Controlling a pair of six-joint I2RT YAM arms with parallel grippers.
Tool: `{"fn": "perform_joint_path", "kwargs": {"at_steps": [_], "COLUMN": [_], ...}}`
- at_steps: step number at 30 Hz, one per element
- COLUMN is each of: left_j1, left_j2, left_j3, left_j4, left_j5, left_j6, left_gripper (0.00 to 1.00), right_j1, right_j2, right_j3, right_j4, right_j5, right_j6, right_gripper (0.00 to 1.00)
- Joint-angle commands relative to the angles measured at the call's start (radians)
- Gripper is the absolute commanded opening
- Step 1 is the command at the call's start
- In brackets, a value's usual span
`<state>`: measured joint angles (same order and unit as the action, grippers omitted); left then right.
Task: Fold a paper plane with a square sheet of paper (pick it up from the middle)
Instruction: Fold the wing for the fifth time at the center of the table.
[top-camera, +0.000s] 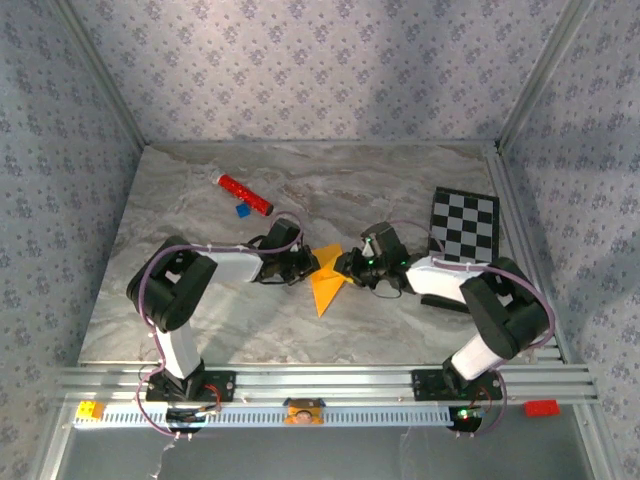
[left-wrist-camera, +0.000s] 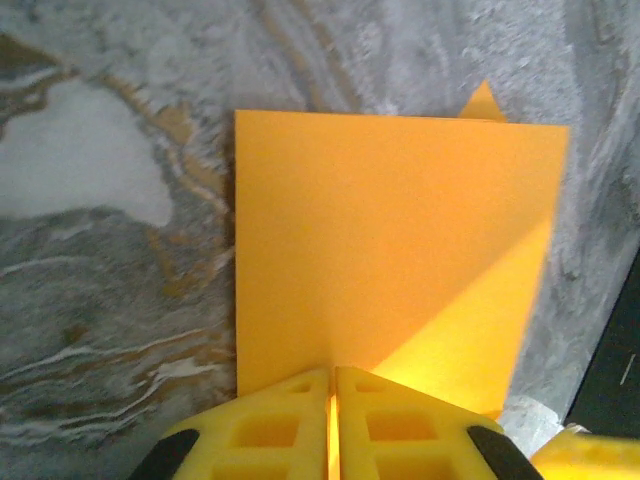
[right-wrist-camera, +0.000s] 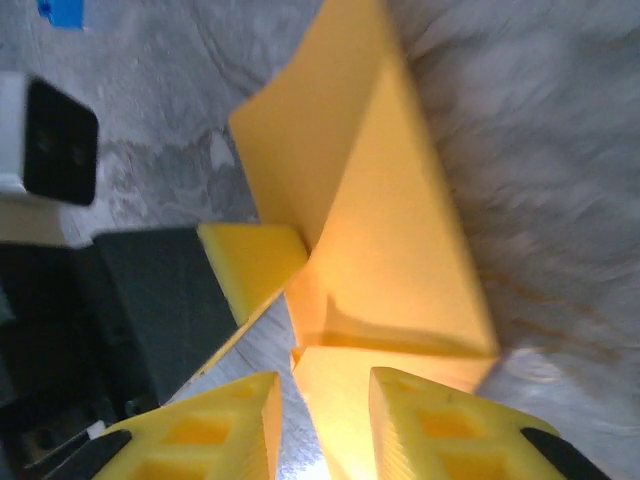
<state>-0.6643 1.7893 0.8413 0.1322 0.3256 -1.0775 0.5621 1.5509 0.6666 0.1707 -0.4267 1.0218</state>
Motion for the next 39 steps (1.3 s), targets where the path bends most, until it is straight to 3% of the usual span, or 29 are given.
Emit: {"fn": "perform_joint_path", "kwargs": {"at_steps": [1, 22, 39], "left_j1": [-0.009, -0.009, -0.009], "left_j2": [0.004, 0.016, 0.031], "left_j3": [-0.021, -0.011, 0.008], "left_j4": [-0.001, -0.005, -0.016], "left_j5": [-0.002, 0.039, 0.056], "left_j6": [0.036, 0.094, 0.116], "left_gripper": [0.10, 0.09, 0.09], "right_j1": [-0.045, -0.095, -0.163], "right_j2": [-0.013, 0.120, 0.223], "right_j3": [-0.028, 0.030, 0.145], "right_j4": [-0.047, 0.009, -0.048], "right_j5": [-0.047, -0.205, -0.414], "right_j6": [-0.055, -0.092, -0.312], "right_gripper": [0.34, 0.36, 0.32]}}
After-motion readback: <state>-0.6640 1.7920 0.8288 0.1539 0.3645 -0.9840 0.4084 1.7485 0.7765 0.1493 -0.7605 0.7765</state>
